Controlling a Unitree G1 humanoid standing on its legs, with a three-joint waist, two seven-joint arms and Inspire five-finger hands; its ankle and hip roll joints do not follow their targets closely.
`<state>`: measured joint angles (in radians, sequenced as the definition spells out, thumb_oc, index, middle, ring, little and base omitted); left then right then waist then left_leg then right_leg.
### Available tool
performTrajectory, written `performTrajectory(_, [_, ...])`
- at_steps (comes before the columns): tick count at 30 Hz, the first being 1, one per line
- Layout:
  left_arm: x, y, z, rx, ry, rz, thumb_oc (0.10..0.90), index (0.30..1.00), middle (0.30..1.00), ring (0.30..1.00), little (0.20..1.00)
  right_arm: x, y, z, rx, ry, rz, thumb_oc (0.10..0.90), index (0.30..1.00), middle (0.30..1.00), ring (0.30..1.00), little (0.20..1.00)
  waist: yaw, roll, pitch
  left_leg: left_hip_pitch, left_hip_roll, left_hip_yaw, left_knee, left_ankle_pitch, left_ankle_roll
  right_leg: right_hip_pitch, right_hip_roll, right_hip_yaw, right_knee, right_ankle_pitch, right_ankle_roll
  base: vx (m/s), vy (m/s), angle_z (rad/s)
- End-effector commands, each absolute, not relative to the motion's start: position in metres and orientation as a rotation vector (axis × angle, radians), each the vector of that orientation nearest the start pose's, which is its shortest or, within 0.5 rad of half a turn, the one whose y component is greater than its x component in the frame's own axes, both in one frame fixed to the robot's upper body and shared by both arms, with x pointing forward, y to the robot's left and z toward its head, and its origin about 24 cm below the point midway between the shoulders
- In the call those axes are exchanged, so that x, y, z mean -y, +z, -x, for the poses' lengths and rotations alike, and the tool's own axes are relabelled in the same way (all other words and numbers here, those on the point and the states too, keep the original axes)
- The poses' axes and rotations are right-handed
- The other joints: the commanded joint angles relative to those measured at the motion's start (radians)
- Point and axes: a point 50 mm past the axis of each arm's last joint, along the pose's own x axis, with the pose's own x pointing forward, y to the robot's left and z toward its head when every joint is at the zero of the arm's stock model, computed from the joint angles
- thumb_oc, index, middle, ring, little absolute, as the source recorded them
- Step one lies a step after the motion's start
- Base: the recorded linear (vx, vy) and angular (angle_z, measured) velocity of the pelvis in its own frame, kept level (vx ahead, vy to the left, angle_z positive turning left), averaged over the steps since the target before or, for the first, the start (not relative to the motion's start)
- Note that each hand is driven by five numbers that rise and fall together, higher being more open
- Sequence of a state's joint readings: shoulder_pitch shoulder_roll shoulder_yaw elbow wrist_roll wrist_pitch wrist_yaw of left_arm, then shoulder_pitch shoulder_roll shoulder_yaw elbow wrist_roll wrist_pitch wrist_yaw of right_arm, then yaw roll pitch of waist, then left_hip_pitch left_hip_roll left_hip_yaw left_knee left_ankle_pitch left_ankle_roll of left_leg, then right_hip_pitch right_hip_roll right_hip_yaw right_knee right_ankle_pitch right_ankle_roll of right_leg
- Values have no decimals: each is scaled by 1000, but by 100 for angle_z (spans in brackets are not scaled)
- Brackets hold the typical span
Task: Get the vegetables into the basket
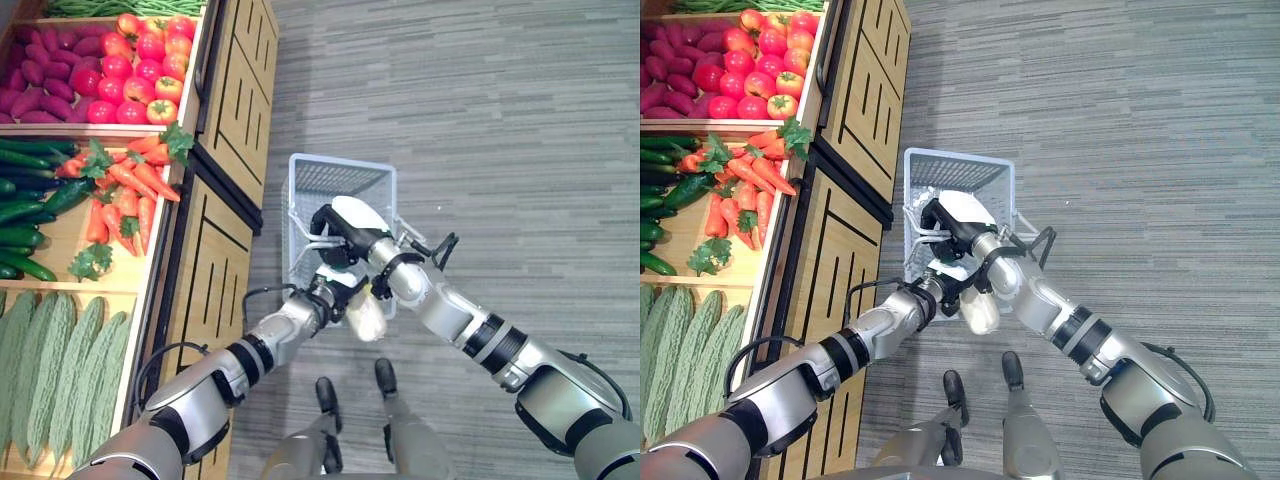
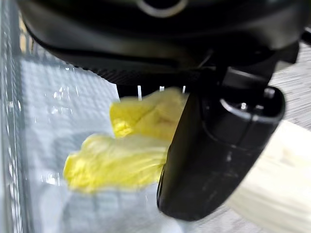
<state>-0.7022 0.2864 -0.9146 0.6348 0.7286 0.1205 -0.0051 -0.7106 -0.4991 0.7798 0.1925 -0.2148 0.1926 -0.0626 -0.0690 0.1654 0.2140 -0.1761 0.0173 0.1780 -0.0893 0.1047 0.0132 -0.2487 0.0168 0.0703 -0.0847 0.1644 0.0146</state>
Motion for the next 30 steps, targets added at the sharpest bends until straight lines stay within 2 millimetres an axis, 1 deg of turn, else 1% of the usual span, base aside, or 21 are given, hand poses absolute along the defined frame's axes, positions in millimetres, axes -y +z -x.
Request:
performTrajectory(1, [-56, 66, -351, 254, -546, -1632, 900, 1000, 1000, 1000, 1000, 21, 208, -302, 723, 553, 696, 400, 300, 300, 300, 300, 19, -68, -21, 48, -44, 10, 2, -118, 3, 40, -55, 43, -3, -89, 93, 0, 0, 0])
performTrajectory(4, [-61, 68, -351, 265, -539, -1641, 900, 1000, 1000, 1000, 1000, 22, 207, -300, 720, 572, 685, 400, 300, 300, 300, 300, 22, -69, -20, 47, -44, 8, 2, -116, 1, 41, -55, 41, -3, -90, 92, -4, -6, 5])
performTrajectory(5, [-68, 70, -351, 267, -528, -1638, 861, 945, 945, 945, 945, 23, 208, -298, 723, 579, 675, 400, 300, 300, 300, 300, 26, -68, -20, 47, -44, 7, 2, -117, 1, 41, -55, 36, -3, -90, 92, -5, -2, 3])
performTrajectory(6, [-68, 70, -351, 266, -528, -1638, 867, 953, 953, 953, 953, 23, 208, -298, 723, 579, 674, 400, 300, 300, 300, 300, 25, -68, -20, 47, -44, 7, 2, -117, 1, 41, -55, 36, -3, -91, 92, 0, 0, 0])
performTrajectory(7, [-71, 70, -351, 262, -526, -1637, 900, 1000, 1000, 1000, 1000, 24, 208, -298, 725, 575, 685, 400, 300, 300, 300, 300, 27, -67, -20, 48, -44, 6, 2, -117, 1, 42, -56, 35, -3, -90, 92, 0, 0, 0])
performTrajectory(8, [-74, 71, -350, 260, -523, -1636, 900, 1000, 1000, 1000, 1000, 25, 208, -298, 726, 575, 688, 400, 300, 300, 300, 300, 28, -66, -20, 47, -45, 6, 2, -117, 0, 42, -56, 34, -3, -90, 92, 0, 0, 0])
performTrajectory(9, [-83, 78, -356, 260, -454, -1647, 900, 1000, 1000, 1000, 1000, 25, 208, -299, 711, 572, 706, 400, 300, 300, 300, 300, 31, -65, -22, 48, -44, 7, 2, -118, 1, 42, -57, 34, -3, -91, 92, 0, 0, 0])
performTrajectory(10, [-75, 89, -356, 285, -486, -1625, 900, 1000, 1000, 1000, 1000, 24, 211, -299, 727, 573, 723, 400, 300, 300, 300, 300, 30, -62, -23, 49, -44, 8, 2, -119, 2, 43, -57, 34, -3, -89, 92, 0, 0, 0])
performTrajectory(13, [-67, 96, -356, 310, -491, -1584, 900, 1000, 1000, 1000, 1000, 24, 210, -299, 729, 563, 727, 400, 300, 300, 300, 300, 28, -59, -22, 49, -45, 6, 2, -119, 2, 43, -57, 33, -3, -89, 92, 0, 0, 0])
performTrajectory(14, [-63, 101, -355, 333, -492, -1560, 900, 1000, 1000, 1000, 1000, 24, 206, -300, 708, 570, 723, 400, 300, 300, 300, 300, 28, -57, -22, 50, -46, 5, 2, -118, 2, 44, -58, 32, -3, -89, 93, 0, 0, 0])
performTrajectory(16, [-61, 102, -354, 336, -495, -1552, 900, 1000, 1000, 1000, 1000, 26, 203, -302, 694, 565, 737, 400, 300, 300, 300, 300, 27, -57, -23, 50, -46, 4, 2, -118, 2, 45, -59, 33, -3, -89, 93, 0, 0, 0])
performTrajectory(18, [-57, 106, -355, 349, -492, -1538, 900, 1000, 1000, 1000, 1000, 30, 193, -310, 654, 532, 798, 400, 300, 300, 300, 300, 24, -55, -25, 53, -47, 3, 2, -119, 2, 49, -59, 31, -3, -89, 93, -35, 8, 0])
performTrajectory(19, [-52, 108, -353, 360, -508, -1504, 900, 1000, 1000, 1000, 1000, 37, 179, -319, 586, 493, 859, 400, 300, 300, 300, 300, 24, -50, -31, 59, -48, -1, 2, -121, 2, 57, -60, 28, -3, -92, 93, 0, 0, 0])
performTrajectory(21, [-52, 107, -352, 354, -519, -1478, 900, 1000, 1000, 1000, 1000, 40, 173, -322, 556, 484, 871, 400, 300, 300, 300, 300, 25, -50, -36, 65, -48, -4, 2, -124, 3, 63, -60, 25, -3, -95, 92, 0, 0, 0])
performTrajectory(24, [-50, 94, -344, 312, -563, -1413, 900, 1000, 1000, 1000, 1000, 53, 142, -331, 401, 465, 877, 400, 300, 300, 300, 300, 27, -48, -58, 92, -46, -12, 2, -134, 5, 94, -60, 18, -3, -107, 90, 3, -1, 3])
performTrajectory(25, [-51, 90, -342, 296, -578, -1392, 900, 1000, 1000, 1000, 1000, 59, 135, -335, 365, 446, 905, 400, 300, 300, 300, 300, 30, -50, -69, 103, -45, -14, 2, -139, 7, 106, -59, 16, -3, -112, 88, 18, -4, 9])
performTrajectory(26, [-51, 89, -342, 295, -579, -1392, 900, 1000, 1000, 1000, 1000, 59, 134, -335, 365, 446, 904, 400, 300, 300, 300, 300, 29, -50, -68, 106, -45, -15, 2, -140, 6, 110, -59, 15, -3, -114, 88, 34, -12, 11])
performTrajectory(27, [-54, 75, -336, 237, -610, -1346, 900, 1000, 1000, 1000, 1000, 69, 117, -337, 281, 437, 906, 400, 300, 300, 300, 300, 31, -56, -86, 135, -43, -20, 2, -149, 7, 142, -58, 6, -3, -125, 85, 38, -8, 26])
performTrajectory(28, [-56, 68, -333, 209, -627, -1336, 900, 1000, 1000, 1000, 1000, 79, 108, -339, 232, 417, 927, 400, 300, 300, 300, 300, 33, -59, -96, 148, -41, -22, 2, -153, 7, 157, -58, 3, -3, -130, 83, 47, -12, 27])
performTrajectory(29, [-61, 50, -325, 143, -665, -1308, 900, 1000, 1000, 1000, 1000, 94, 92, -342, 160, 381, 987, 400, 300, 300, 300, 300, 37, -68, -115, 177, -39, -28, 2, -162, 8, 190, -56, -6, -3, -142, 79, 30, -6, 31])
performTrajectory(30, [-62, 42, -321, 112, -674, -1288, 900, 1000, 1000, 1000, 1000, 102, 84, -342, 120, 365, 1002, 400, 300, 300, 300, 300, 38, -72, -124, 191, -37, -32, 2, -166, 7, 206, -54, -10, -3, -148, 77, 19, -4, 19])
